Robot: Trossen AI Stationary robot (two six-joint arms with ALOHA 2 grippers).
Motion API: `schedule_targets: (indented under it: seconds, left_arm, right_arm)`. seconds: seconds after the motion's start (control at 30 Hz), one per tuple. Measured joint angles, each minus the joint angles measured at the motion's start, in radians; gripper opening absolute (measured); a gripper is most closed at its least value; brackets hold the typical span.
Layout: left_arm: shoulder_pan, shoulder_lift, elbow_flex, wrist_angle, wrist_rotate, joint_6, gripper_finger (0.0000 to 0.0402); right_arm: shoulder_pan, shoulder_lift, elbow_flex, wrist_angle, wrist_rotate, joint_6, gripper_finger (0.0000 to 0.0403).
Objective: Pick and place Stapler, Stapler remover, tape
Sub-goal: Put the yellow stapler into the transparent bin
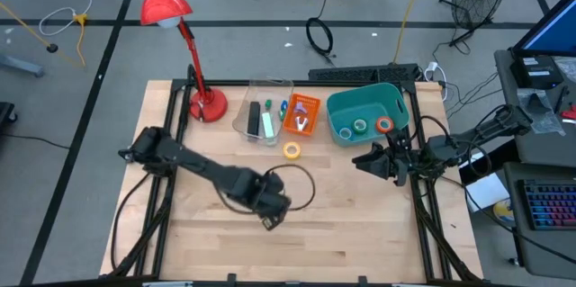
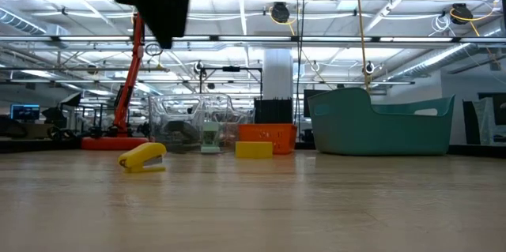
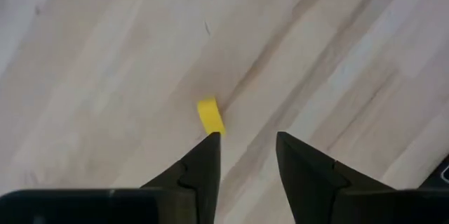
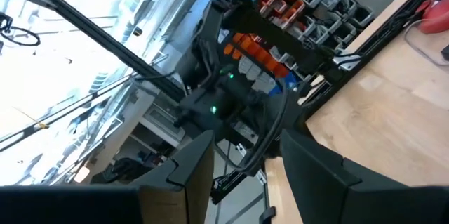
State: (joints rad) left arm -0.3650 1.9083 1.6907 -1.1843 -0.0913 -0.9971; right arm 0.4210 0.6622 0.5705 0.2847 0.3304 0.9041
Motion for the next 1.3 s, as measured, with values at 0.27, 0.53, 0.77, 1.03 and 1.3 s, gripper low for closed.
schedule_targets:
  seconds: [0.27, 0.53, 0.77, 1.03, 1.3]
  left_arm:
    - [-0.031, 0.000, -0.132, 0.040, -0.011, -0.124, 0.0236]
    - [0.006, 0.005, -0.264, 0.255, 0.060, -0.087, 0.0297]
    - [0.013, 0.004, -0.307, 0.259, 0.081, -0.058, 0.0270]
    - [0.019, 0.004, -0.324, 0.290, 0.085, -0.032, 0.0251]
    - [0.047, 0.004, -0.324, 0.292, 0.067, 0.010, 0.0258]
  right_arm:
    - [0.000, 0.000, 0.000, -0.014, -0.021, 0.024, 0.0157]
    - [0.000, 0.000, 0.000, -0.014, -0.023, 0.039, 0.0157]
    - [0.000, 0.000, 0.000, -0.013, -0.046, 0.046, 0.0157]
    - [0.000, 0.000, 0.000, -0.013, -0.043, 0.042, 0.0157]
    - [0.000, 0.000, 0.000, -0.013, -0.042, 0.034, 0.0157]
